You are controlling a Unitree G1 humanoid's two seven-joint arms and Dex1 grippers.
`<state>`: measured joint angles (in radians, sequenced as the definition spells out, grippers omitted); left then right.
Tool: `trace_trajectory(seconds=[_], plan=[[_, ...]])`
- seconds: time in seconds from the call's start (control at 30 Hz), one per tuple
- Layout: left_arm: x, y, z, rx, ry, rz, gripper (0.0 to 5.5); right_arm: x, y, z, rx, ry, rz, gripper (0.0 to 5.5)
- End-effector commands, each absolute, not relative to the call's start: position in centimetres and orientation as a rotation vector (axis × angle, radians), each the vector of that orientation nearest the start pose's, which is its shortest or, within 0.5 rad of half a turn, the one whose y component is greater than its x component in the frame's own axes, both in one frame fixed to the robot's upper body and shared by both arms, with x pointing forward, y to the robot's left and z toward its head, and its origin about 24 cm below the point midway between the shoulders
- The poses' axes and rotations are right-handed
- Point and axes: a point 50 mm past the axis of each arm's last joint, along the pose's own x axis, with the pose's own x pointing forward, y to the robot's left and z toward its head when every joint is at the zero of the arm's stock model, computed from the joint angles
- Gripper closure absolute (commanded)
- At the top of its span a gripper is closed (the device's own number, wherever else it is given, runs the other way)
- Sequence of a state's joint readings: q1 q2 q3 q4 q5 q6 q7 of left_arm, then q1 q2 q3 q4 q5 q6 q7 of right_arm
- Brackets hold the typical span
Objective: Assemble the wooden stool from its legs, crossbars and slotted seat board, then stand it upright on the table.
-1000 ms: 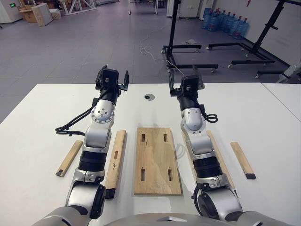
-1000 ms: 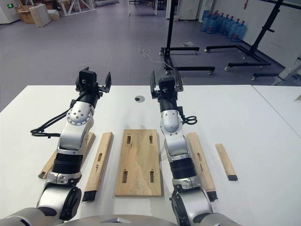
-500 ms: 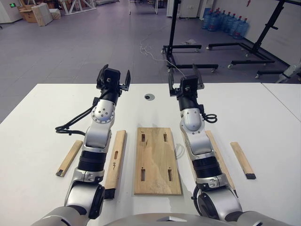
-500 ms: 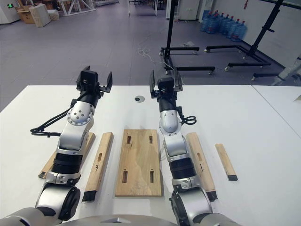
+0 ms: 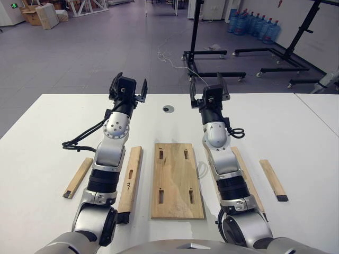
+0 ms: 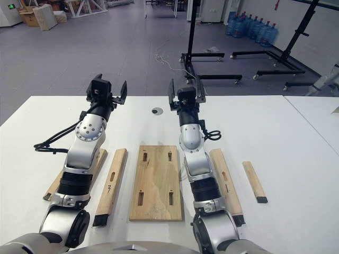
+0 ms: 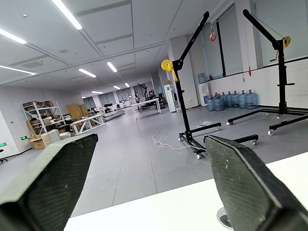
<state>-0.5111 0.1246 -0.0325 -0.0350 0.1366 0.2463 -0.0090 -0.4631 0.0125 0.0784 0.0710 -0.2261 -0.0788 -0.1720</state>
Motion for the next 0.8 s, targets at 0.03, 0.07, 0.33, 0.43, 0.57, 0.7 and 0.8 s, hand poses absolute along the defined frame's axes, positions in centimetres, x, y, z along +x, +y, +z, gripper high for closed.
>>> trace_trajectory(seconds=[0.03,0.07,0.33,0.43,0.57,0.7,0.8], plan=[[32.8,12.9,17.1,0.282,-0.296,-0.084,1.45,31.8,-9.8,16.2,-0.192,-0.498,0.0,1.68],[32.8,12.9,17.1,0.282,-0.295,-0.084,1.45,31.8,-9.8,16.2,-0.192,-0.498,0.0,1.68],[32.9,12.9,17.0,0.28,-0.294,-0.077,1.45,32.0,-9.8,16.3,-0.194,-0.498,0.002,1.68],[32.8,13.0,17.0,0.279,-0.294,-0.074,1.45,32.0,-9.9,16.3,-0.19,-0.492,-0.002,1.68],[32.6,13.7,17.2,0.268,-0.296,-0.032,1.45,32.1,-10.4,16.3,-0.183,-0.469,0.003,1.68],[31.4,14.9,16.6,0.224,-0.285,0.022,1.45,32.2,-12.9,16.0,-0.167,-0.416,-0.001,1.68],[30.4,15.1,16.6,0.156,-0.29,0.032,1.45,31.4,-16.3,14.5,-0.148,-0.291,0.044,1.68]])
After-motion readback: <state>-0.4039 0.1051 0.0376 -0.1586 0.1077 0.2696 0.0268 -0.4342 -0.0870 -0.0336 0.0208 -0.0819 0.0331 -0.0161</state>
